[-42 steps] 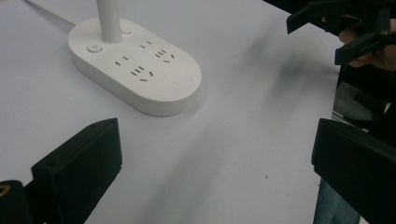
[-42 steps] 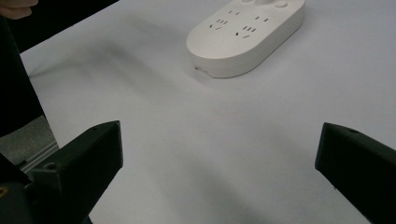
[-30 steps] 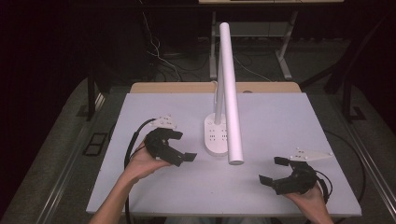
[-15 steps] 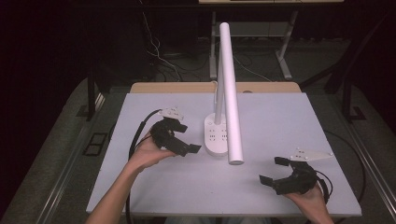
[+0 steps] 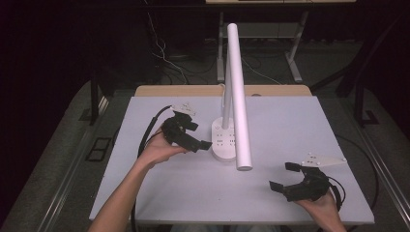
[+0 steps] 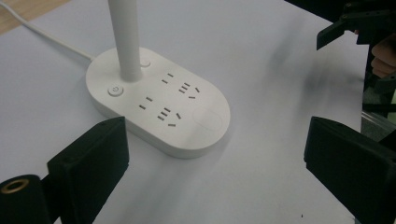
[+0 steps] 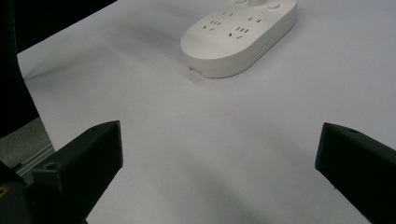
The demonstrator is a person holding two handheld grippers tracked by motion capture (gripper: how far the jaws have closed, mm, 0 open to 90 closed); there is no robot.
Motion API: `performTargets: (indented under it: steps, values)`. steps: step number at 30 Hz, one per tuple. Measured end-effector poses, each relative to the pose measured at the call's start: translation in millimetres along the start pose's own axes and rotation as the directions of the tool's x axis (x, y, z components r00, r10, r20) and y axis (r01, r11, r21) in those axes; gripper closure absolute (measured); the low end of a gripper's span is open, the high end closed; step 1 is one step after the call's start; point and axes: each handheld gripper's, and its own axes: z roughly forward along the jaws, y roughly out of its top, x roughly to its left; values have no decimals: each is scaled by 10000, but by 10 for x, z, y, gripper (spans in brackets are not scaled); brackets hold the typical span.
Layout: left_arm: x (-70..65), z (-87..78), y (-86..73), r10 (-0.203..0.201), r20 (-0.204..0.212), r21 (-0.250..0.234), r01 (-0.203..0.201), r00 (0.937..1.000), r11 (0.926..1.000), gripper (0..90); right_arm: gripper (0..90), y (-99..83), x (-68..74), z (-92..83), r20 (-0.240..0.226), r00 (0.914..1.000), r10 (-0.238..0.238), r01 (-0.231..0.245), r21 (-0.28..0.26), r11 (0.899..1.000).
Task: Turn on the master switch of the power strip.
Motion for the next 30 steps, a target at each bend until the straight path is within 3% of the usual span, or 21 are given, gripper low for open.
performTargets:
  steps: [7,8,12,19,30]
  values:
    - [88,31,46,-5,-11,84,5,10000,10000,131,4,-3,-10,-3,26,10000,5,-5,-12,10000]
    - [92,58,56,-198,-28,-97,198,9998,9998,136,4,-4,-9,-4,34,10000,13,-13,-19,10000]
    - [132,102,96,-261,-57,-123,260,9996,9996,147,4,-6,-12,-5,49,10000,6,-6,-7,10000]
    - [188,165,163,-286,138,52,286,9995,9996,184,4,-6,-16,-9,62,10000,9,-9,-14,10000]
    - [299,236,237,-334,-24,65,334,9994,9994,379,4,-8,-27,-15,57,10000,38,-38,-10,10000]
